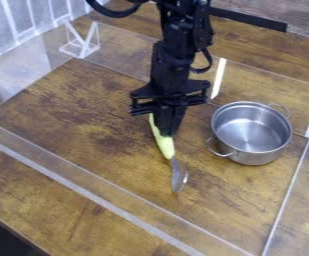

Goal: Move the green spoon to the left

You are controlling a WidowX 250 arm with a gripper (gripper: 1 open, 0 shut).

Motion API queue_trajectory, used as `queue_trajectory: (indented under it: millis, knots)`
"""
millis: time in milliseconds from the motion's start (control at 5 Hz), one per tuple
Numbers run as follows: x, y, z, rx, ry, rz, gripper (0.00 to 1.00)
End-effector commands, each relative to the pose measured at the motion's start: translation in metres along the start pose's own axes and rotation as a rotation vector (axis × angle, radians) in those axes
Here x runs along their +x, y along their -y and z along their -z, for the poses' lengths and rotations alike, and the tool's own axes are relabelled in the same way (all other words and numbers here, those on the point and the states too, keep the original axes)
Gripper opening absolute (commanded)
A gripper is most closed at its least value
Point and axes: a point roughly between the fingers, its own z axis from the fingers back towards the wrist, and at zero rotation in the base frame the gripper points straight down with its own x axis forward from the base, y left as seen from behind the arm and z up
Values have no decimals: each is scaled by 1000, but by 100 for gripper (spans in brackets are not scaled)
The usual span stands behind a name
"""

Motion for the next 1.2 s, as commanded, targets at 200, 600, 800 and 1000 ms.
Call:
queue_trajectory:
  millis: [200, 600, 800, 1000]
  knots:
    - [14, -11, -13, -38, 7, 21, 100]
    - [24, -29, -9, -23, -6, -15, 0]
    - [26, -30, -1, -24, -25, -6, 100]
    - [22, -28, 4, -27, -40, -18, 0]
